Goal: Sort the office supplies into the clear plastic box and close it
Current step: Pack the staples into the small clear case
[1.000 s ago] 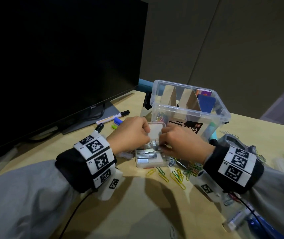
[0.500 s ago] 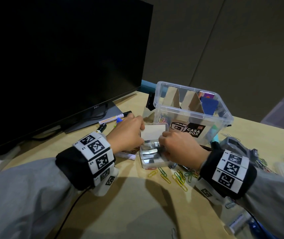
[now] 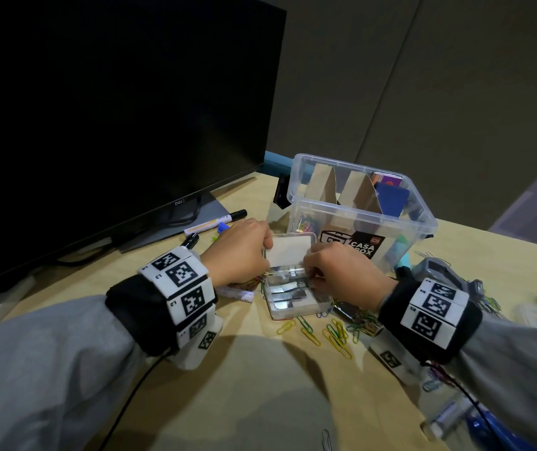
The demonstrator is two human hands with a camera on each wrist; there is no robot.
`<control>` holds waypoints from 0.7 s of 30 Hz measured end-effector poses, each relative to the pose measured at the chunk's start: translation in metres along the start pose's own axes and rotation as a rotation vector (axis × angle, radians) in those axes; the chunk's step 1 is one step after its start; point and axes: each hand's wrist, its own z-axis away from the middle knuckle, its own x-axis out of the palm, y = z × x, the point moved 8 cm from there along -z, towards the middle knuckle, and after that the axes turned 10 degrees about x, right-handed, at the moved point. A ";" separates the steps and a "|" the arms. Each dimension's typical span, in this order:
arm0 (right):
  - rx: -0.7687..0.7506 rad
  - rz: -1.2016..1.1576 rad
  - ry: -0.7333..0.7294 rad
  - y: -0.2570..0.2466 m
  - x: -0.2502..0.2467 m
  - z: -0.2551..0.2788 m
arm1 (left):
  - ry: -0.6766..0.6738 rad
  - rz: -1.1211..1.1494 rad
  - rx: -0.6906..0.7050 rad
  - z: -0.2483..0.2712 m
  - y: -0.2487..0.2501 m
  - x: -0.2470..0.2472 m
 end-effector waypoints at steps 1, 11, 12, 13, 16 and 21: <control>-0.009 0.010 0.000 -0.001 0.001 0.000 | -0.001 0.000 0.000 0.000 -0.001 0.000; -0.060 0.114 0.014 -0.011 0.000 0.002 | 0.008 0.007 0.004 0.001 0.000 0.000; -0.062 0.118 0.014 -0.011 0.000 0.002 | 0.007 0.008 0.003 0.001 0.000 0.000; -0.061 0.121 0.017 -0.011 0.000 0.001 | 0.007 0.006 0.003 0.001 0.000 0.000; -0.052 0.135 0.032 -0.010 0.001 0.001 | 0.011 0.000 0.005 0.001 0.001 -0.001; -0.057 0.133 0.006 -0.009 0.004 0.000 | 0.015 0.009 0.010 0.002 0.002 -0.002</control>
